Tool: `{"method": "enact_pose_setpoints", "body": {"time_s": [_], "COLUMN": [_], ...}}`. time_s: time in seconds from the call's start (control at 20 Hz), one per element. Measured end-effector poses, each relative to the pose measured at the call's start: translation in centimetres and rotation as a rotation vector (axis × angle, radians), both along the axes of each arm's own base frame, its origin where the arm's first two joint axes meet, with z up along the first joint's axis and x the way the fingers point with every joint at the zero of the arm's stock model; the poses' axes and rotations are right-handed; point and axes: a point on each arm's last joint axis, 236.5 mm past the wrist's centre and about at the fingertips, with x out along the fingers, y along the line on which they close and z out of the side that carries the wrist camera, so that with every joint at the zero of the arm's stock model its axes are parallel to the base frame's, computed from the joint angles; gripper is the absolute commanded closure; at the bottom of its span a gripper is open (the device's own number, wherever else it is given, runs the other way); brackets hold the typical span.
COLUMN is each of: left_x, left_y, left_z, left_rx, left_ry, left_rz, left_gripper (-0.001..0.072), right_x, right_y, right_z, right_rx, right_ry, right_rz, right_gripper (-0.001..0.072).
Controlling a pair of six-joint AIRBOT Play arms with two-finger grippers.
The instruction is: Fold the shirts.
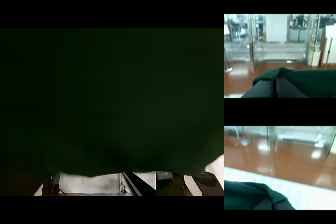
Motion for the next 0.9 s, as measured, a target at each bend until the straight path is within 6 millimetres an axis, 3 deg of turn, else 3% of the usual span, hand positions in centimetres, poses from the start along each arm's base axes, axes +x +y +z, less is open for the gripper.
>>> {"method": "enact_pose_setpoints", "body": {"time_s": [0.1,0.2,0.4,0.65,0.75,0.9], "left_x": [2.6,6.3,15.7,27.6,32.3,38.9], "left_y": [0.5,0.6,0.9,1.9,2.0,1.7], "left_z": [-3.0,-7.3,-17.8,-31.3,-35.4,-39.4], "left_rx": [-0.055,-0.128,-0.312,-0.465,-0.476,-0.474], "left_ry": [0.105,0.241,0.484,0.712,0.771,0.818], "left_rz": [-0.030,-0.102,-0.279,-0.323,-0.307,-0.308], "left_gripper": [0.0685,0.0685,0.0685,0.0685,0.0685,0.0686], "right_x": [1.6,4.2,11.8,24.0,28.4,34.1], "right_y": [-0.4,-0.7,-1.3,-2.5,-2.9,-3.6], "right_z": [-2.4,-5.2,-12.3,-24.8,-30.3,-37.2], "right_rx": [0.016,0.037,0.085,0.159,0.199,0.256], "right_ry": [0.068,0.143,0.314,0.565,0.640,0.692], "right_rz": [-0.010,-0.016,-0.013,-0.032,-0.045,-0.078], "right_gripper": [0.0693,0.0694,0.0693,0.0693,0.0693,0.0693]}}
